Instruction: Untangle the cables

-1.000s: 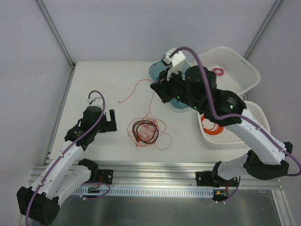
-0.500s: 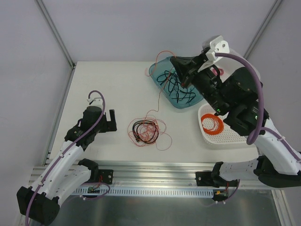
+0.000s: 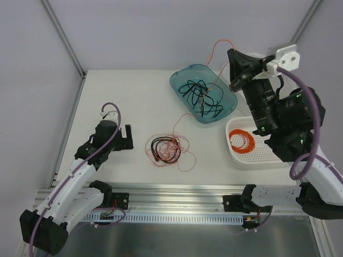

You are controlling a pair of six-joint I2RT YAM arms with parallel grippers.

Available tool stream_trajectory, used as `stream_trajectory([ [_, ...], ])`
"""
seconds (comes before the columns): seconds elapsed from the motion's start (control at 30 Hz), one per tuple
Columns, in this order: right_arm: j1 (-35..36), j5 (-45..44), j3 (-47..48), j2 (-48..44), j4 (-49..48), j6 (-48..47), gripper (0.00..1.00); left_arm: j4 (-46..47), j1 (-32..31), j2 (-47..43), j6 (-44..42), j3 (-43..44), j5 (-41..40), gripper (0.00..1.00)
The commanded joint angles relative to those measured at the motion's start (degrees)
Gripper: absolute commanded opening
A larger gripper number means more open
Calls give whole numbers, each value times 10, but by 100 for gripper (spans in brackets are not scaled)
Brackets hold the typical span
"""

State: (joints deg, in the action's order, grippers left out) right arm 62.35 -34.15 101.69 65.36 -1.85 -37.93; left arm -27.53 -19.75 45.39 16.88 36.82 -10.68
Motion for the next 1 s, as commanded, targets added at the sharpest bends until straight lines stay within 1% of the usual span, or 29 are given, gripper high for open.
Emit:
stream_trajectory([
  [0.0,-9,-80,-115,-44,16,45,1,13,8,3,-12,4,3,99],
  [0.03,-15,-103,-145,-72,43,69,1,13,8,3,-12,4,4,99],
  [0.07,-23,-111,-207,-84,62,103,1,14,8,3,-12,4,4,99],
  [0.1,-48,-113,-236,-96,115,136,1,14,8,4,-12,3,7,99],
  [0.13,-64,-113,-263,-110,146,221,1,14,8,4,-12,4,8,99],
  [0.17,-79,-108,-295,-132,175,262,1,15,8,3,-12,3,9,99],
  [0.2,-110,-97,-351,-144,225,297,1,14,8,4,-12,3,11,99],
  [0.23,-122,-68,-385,-154,244,334,1,14,8,4,-12,3,13,99],
  [0.27,-132,-59,-413,-172,260,391,1,14,8,4,-12,3,14,99],
  [0.3,-148,-51,-467,-175,285,415,1,14,8,4,-12,3,14,99],
  [0.37,-158,-31,-504,-180,309,468,2,14,8,5,-12,3,16,99],
  [0.47,-179,-16,-556,-165,345,513,12,14,8,4,-12,3,18,99],
  [0.57,-196,-8,-567,-130,384,546,39,14,8,3,-12,3,19,99],
  [0.6,-199,-10,-565,-118,407,568,52,14,8,2,-12,2,19,99],
  [0.67,-198,7,-554,-97,408,561,59,14,8,-1,-12,1,19,99],
  [0.7,-196,40,-550,-95,387,537,63,14,8,-3,-12,0,19,99],
  [0.8,-195,114,-537,-88,333,495,66,14,8,-3,-12,1,20,99],
  [0.93,-195,138,-522,-55,298,476,66,15,8,-5,-12,1,21,99],
  [0.97,-199,141,-523,-35,276,471,66,15,8,-6,-12,1,21,99],
])
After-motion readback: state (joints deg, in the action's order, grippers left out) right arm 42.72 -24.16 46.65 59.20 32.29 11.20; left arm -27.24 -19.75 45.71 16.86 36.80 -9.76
